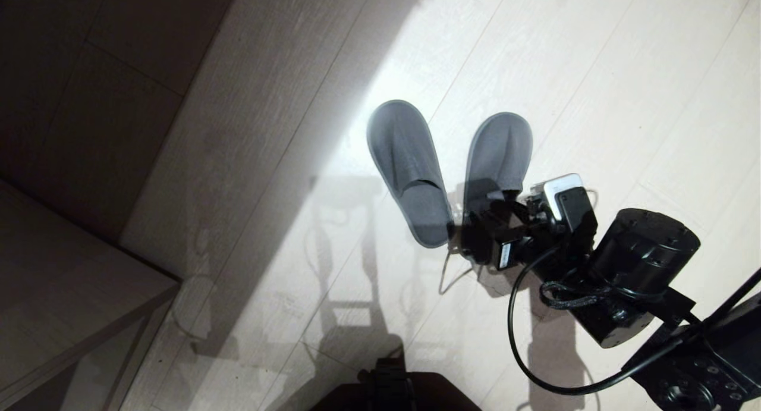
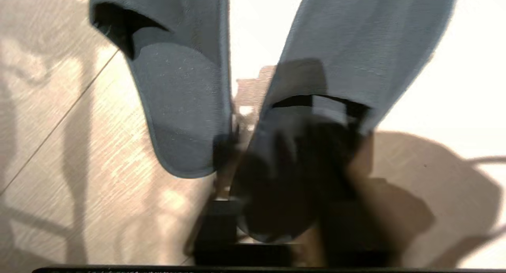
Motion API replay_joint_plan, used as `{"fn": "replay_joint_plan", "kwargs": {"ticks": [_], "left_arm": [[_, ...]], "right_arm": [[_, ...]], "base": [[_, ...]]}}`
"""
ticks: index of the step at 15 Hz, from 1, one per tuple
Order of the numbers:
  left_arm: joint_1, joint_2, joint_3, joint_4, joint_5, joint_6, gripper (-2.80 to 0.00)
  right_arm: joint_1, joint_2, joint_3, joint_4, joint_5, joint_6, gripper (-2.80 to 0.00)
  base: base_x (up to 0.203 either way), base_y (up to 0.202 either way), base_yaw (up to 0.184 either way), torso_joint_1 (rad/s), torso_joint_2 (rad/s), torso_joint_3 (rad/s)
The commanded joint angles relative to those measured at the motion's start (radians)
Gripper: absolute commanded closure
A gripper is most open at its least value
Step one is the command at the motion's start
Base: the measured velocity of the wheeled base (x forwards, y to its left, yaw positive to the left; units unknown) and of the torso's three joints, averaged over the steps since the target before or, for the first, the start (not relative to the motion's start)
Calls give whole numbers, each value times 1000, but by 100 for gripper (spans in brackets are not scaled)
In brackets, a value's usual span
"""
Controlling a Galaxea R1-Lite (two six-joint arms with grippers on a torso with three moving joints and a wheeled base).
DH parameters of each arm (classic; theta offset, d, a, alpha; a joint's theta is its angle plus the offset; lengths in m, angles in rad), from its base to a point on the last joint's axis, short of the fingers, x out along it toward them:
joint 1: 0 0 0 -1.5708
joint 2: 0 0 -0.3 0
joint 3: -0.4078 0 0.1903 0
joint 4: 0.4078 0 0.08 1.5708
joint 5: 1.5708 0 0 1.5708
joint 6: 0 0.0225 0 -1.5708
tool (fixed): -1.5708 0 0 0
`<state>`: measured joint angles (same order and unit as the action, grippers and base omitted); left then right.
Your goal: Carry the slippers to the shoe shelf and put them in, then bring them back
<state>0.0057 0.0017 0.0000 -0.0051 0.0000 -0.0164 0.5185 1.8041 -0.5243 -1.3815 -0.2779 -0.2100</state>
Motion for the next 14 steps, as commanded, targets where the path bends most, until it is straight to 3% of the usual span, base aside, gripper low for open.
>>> {"fn": "replay_joint_plan", "kwargs": {"ticks": [1, 3, 5, 9, 11, 14], "left_arm": [[0, 0, 0, -1, 0, 0, 0], [0, 1, 0, -1, 0, 1, 0], [0, 1, 0, 1, 0, 1, 0], [0, 1, 0, -1, 0, 1, 0], [0, 1, 0, 1, 0, 1, 0], [0, 0, 0, 0, 0, 3, 0]], "right_arm": [[-8, -82, 7, 33, -44, 4, 0], [-83, -86, 57, 69, -173, 8, 0], [-155, -57, 135, 65, -222, 41, 0], [-288, 75, 117, 26, -224, 101, 0], [-321, 135, 34, -57, -209, 88, 0], [-336, 183, -138, -63, -164, 72, 0]], "base": [[0, 0, 0, 0, 0, 0], [0, 0, 0, 0, 0, 0], [0, 0, 0, 0, 0, 0], [0, 0, 0, 0, 0, 0], [0, 0, 0, 0, 0, 0], [0, 0, 0, 0, 0, 0]]}}
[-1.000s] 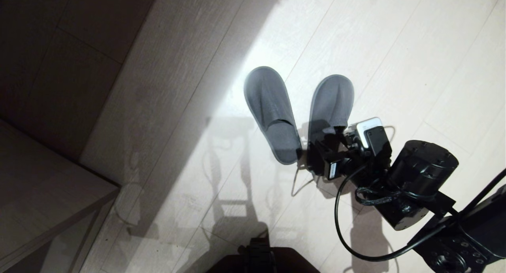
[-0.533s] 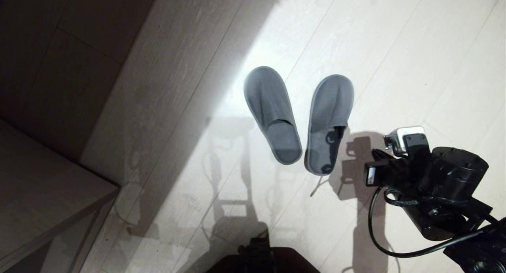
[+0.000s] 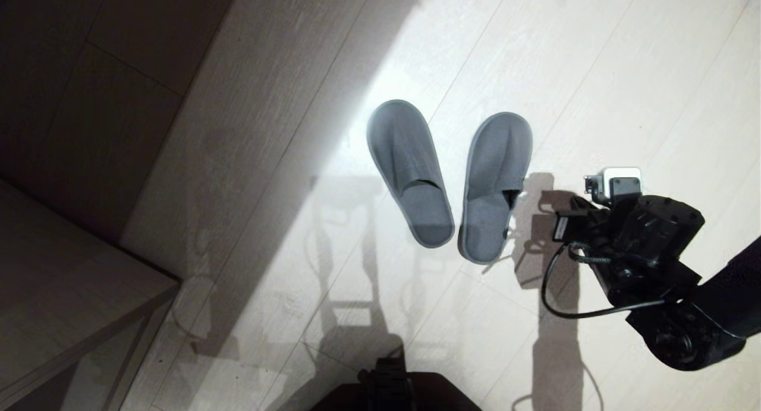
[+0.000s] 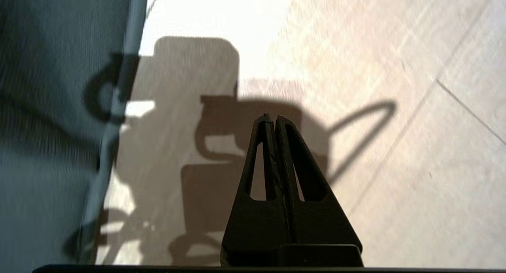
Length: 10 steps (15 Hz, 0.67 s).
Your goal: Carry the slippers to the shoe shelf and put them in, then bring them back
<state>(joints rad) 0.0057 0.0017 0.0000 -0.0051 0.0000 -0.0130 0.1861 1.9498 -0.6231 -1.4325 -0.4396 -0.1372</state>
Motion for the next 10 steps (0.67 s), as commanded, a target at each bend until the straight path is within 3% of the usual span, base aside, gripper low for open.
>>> {"fn": "replay_joint_plan", "kwargs": {"ticks": [1, 4, 10], "left_arm": [[0, 1, 0, -1, 0, -2, 0], [0, 1, 0, 0, 0, -2, 0], [0, 0, 0, 0, 0, -2, 0]], "right_arm": [[-5, 48, -100, 16, 4, -3, 0], [-8, 101, -251, 122, 17, -4, 0], [-14, 184, -438, 151, 47, -2, 0]], "base": [[0, 0, 0, 0, 0, 0], [0, 0, 0, 0, 0, 0], [0, 0, 0, 0, 0, 0]]}}
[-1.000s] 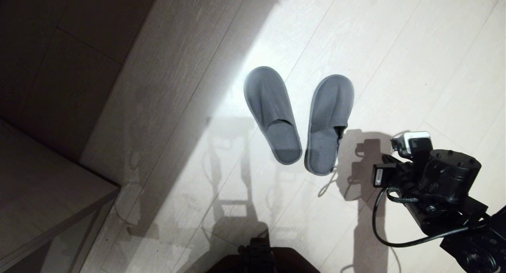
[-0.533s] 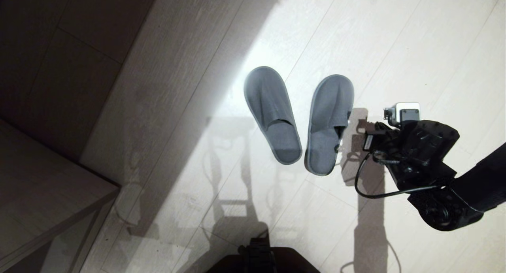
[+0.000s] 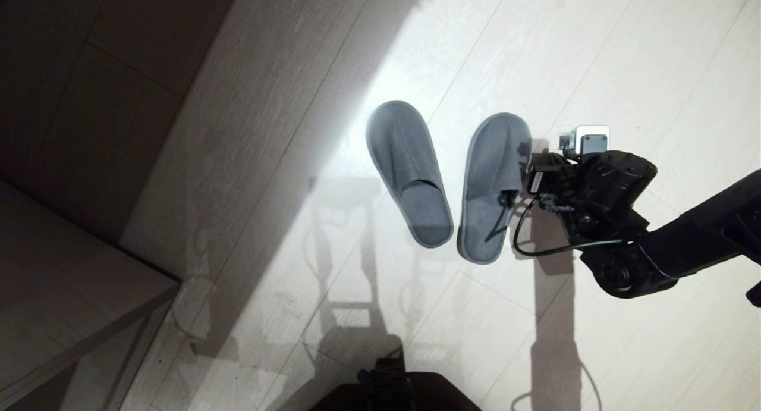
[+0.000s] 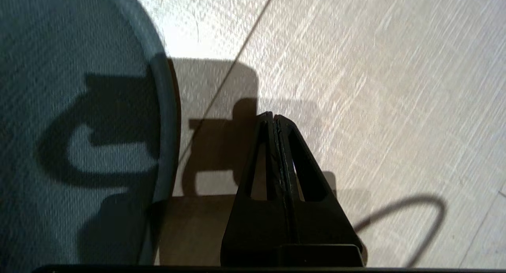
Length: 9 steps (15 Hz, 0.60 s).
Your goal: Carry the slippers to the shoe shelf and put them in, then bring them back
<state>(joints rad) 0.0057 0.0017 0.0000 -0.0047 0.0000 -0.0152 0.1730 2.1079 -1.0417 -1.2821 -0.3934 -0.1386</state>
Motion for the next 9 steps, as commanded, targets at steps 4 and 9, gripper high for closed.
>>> {"fn": "replay_joint_plan", "kwargs": {"ticks": [4, 9], "left_arm": [[0, 1, 0, 0, 0, 0, 0], [0, 1, 0, 0, 0, 0, 0]], "right_arm": [[-1, 44, -120, 33, 14, -1, 0], [1, 105, -268, 75, 20, -1, 0]], "base": [[0, 0, 0, 0, 0, 0], [0, 0, 0, 0, 0, 0]]}}
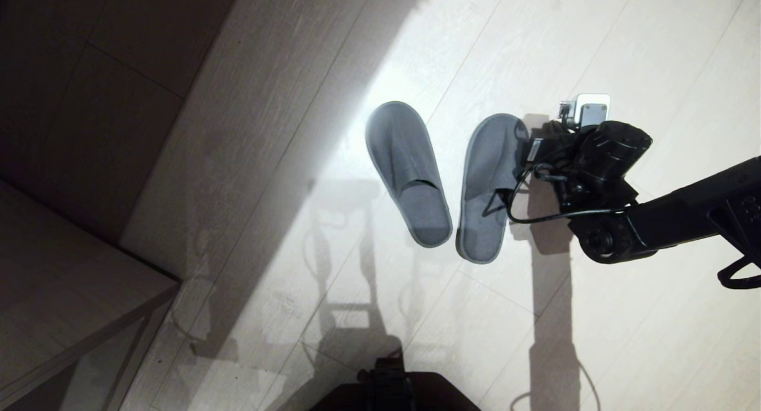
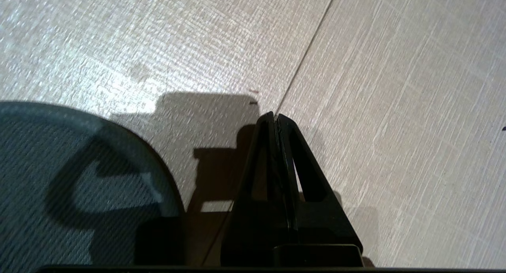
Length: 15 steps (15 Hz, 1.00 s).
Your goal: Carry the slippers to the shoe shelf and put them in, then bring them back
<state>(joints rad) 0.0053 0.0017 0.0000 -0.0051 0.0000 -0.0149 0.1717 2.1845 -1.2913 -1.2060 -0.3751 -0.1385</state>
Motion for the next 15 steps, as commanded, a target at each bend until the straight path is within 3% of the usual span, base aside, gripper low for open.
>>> {"fn": "replay_joint_plan", "kwargs": {"ticks": [1, 12, 15], "left_arm": [[1, 1, 0, 0, 0, 0, 0], [1, 0, 0, 0, 0, 0, 0], [1, 1, 0, 1, 0, 0, 0]], "right_arm": [[5, 40, -49, 4, 3, -1, 0], [48, 173, -407, 53, 15, 3, 0], [68, 176, -434, 48, 32, 11, 0]], "base": [[0, 0, 0, 0, 0, 0], [0, 0, 0, 0, 0, 0], [0, 0, 0, 0, 0, 0]]}}
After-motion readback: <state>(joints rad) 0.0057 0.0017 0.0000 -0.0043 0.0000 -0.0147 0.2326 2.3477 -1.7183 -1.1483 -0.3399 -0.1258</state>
